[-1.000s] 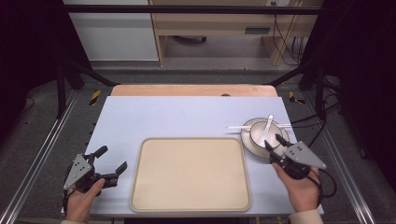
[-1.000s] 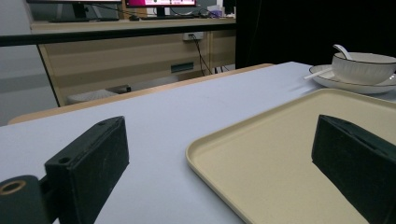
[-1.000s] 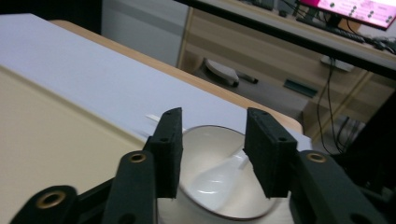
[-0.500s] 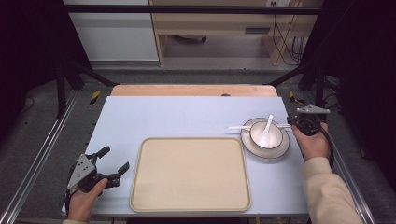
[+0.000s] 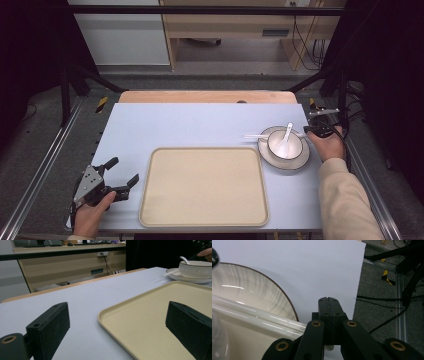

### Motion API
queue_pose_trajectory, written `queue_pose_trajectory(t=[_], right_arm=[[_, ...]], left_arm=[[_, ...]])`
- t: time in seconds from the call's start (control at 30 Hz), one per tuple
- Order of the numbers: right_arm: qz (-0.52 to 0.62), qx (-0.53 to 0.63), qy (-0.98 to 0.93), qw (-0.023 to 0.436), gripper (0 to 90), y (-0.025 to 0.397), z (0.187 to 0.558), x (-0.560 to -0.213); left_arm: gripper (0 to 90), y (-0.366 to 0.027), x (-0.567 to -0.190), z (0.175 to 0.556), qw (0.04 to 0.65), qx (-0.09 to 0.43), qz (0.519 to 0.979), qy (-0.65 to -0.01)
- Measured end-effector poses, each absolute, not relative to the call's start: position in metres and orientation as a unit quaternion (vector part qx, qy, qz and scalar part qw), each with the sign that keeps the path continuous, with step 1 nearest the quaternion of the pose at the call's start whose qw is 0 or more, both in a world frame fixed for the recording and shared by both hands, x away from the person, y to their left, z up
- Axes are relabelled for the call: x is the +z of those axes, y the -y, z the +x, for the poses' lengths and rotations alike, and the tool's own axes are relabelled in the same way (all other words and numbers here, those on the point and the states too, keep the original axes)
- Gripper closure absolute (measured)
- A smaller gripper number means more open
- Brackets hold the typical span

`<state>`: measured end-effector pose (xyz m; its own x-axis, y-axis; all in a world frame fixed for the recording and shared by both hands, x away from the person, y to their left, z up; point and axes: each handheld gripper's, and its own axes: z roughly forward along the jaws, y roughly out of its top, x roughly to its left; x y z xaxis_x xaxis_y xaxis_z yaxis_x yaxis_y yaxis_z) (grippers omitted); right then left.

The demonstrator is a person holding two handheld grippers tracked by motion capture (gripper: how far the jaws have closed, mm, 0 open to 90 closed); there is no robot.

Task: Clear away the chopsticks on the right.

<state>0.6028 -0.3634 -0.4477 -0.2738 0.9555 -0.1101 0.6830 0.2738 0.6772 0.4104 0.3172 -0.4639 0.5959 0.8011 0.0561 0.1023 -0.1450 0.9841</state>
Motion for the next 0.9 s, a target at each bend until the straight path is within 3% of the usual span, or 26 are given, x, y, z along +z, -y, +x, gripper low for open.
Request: queue_pose_trajectory(t=[0.37,0.7,0.9], right_arm=[[0.54,0.237,-0.766,0.257,89.7,0.359,0.573,-0.449],[0.54,0.273,-0.742,0.289,86.8,0.367,0.546,-0.443],[0.481,0.322,-0.769,0.271,82.3,0.362,0.536,-0.436]], left_arm=[[6.2,-0.315,-0.464,0.411,0.563,0.305,0.696,-0.324],[6.6,-0.315,-0.465,0.41,0.56,0.306,0.699,-0.323],[6.6,-0.314,-0.465,0.411,0.558,0.305,0.701,-0.323]])
